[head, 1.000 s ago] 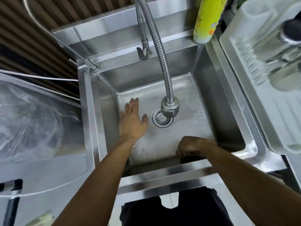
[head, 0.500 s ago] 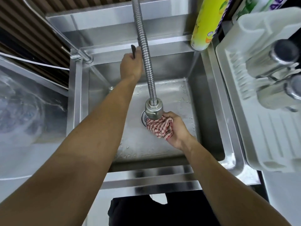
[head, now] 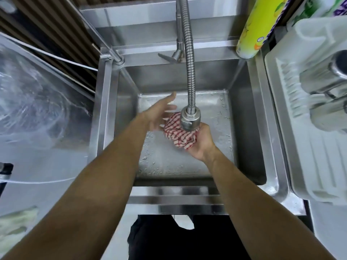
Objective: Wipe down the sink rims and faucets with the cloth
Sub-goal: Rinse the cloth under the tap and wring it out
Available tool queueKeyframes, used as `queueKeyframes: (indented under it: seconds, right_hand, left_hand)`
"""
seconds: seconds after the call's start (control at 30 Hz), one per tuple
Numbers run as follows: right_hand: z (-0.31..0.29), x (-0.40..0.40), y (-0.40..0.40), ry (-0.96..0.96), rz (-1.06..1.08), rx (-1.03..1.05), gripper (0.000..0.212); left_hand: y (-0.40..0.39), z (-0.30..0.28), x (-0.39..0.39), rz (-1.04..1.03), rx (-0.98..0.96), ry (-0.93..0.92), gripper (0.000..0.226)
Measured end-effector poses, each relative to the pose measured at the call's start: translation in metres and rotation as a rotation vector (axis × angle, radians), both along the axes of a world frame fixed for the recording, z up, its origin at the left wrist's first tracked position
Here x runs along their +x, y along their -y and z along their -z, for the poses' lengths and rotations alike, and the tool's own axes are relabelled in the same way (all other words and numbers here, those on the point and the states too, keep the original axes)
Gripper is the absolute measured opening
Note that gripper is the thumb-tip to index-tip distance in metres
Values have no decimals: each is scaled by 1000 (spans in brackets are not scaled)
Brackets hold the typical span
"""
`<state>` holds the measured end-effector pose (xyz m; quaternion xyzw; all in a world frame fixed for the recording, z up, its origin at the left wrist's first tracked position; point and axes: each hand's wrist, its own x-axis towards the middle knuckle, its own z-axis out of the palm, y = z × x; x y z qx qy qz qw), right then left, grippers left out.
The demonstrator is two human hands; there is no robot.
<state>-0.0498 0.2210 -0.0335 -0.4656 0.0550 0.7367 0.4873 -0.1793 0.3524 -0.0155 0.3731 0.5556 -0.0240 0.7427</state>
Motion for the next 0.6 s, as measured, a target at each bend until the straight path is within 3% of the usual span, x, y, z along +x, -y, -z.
queueKeyframes:
  seconds: [0.1,0.3,0.4,0.53,0.6]
  right_hand:
    - [-13,9,-13,102,-122,95,53]
    - [-16,19,-9,341,-265,175,38]
    - [-11,26,8,398,-301,154,24]
    - [-11,28,21,683,-175,50,12]
    - [-15,26,23,721,-183,49,21]
  left_hand:
    - [51,1,4,-168,-152,223,80]
    - [78,-3,5,-327,-1,105,46]
    - [87,-1,2,-431,50,29,46]
    - [102,2,0,-448,51,76,51]
    - [105,0,-2,-408,51,132,49]
